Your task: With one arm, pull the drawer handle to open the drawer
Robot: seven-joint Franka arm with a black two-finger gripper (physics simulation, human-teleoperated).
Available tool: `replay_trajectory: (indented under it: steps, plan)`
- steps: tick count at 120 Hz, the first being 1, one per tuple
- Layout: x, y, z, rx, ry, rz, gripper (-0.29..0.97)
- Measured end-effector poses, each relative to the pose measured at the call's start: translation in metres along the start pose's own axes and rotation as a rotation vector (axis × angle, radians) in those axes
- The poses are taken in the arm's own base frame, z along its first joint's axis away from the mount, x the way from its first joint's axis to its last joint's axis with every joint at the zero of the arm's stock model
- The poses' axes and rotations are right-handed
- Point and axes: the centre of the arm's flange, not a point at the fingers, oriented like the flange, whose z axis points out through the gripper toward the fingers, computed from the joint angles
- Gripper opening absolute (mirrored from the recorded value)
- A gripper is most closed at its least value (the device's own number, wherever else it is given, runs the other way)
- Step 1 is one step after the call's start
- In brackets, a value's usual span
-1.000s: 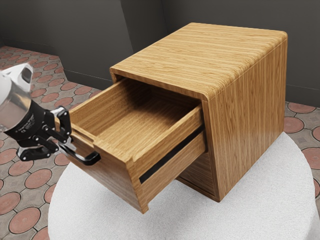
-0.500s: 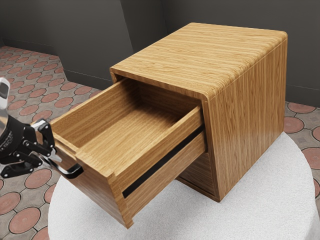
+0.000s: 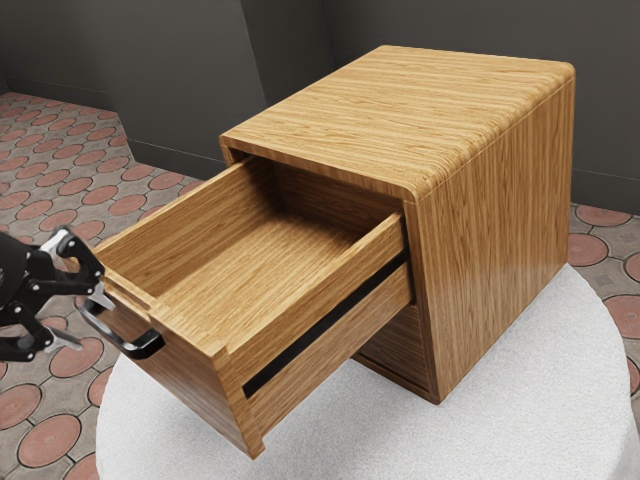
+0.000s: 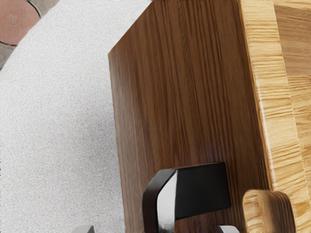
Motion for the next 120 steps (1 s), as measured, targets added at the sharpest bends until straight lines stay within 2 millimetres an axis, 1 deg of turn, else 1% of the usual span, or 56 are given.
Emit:
replay_trajectory:
  steps: [5, 10, 22, 30, 34, 38, 46, 49, 53, 57, 61, 65, 69, 72, 78, 82, 89, 98, 103, 108, 116, 120]
  plan:
    - [-0.001, -0.004, -0.005, -0.011, 0.002, 0.003, 0.40]
    - [-0.004, -0.010, -0.015, -0.033, 0.005, 0.009, 0.45]
    - [-0.014, -0.025, -0.048, -0.102, 0.008, 0.036, 0.54]
    - [-0.031, -0.023, -0.069, -0.136, 0.014, 0.082, 0.58]
    - [-0.050, -0.016, -0.083, -0.159, 0.019, 0.132, 0.59]
    - [-0.070, -0.005, -0.100, -0.183, 0.025, 0.184, 0.60]
    - [-0.115, 0.031, -0.143, -0.245, 0.014, 0.296, 0.63]
    - [-0.135, 0.052, -0.163, -0.275, -0.013, 0.343, 0.63]
    - [-0.159, 0.078, -0.183, -0.303, -0.066, 0.401, 0.64]
    - [-0.187, 0.107, -0.195, -0.315, -0.149, 0.469, 0.64]
    - [-0.214, 0.132, -0.199, -0.313, -0.231, 0.526, 0.65]
    - [-0.239, 0.149, -0.193, -0.292, -0.294, 0.575, 0.66]
    - [-0.257, 0.158, -0.185, -0.267, -0.322, 0.600, 0.66]
    - [-0.268, 0.164, -0.176, -0.242, -0.328, 0.609, 0.66]
    - [-0.287, 0.175, -0.149, -0.181, -0.325, 0.611, 0.67]
    - [-0.297, 0.186, -0.120, -0.122, -0.313, 0.601, 0.67]
    - [-0.311, 0.196, -0.076, -0.036, -0.292, 0.587, 0.67]
    - [-0.328, 0.201, -0.034, 0.049, -0.269, 0.577, 0.67]
    - [-0.336, 0.202, -0.018, 0.080, -0.260, 0.571, 0.68]
    - [-0.339, 0.202, -0.006, 0.104, -0.251, 0.562, 0.68]
    - [-0.340, 0.204, 0.017, 0.152, -0.257, 0.531, 0.68]
    - [-0.336, 0.206, 0.026, 0.174, -0.278, 0.502, 0.68]
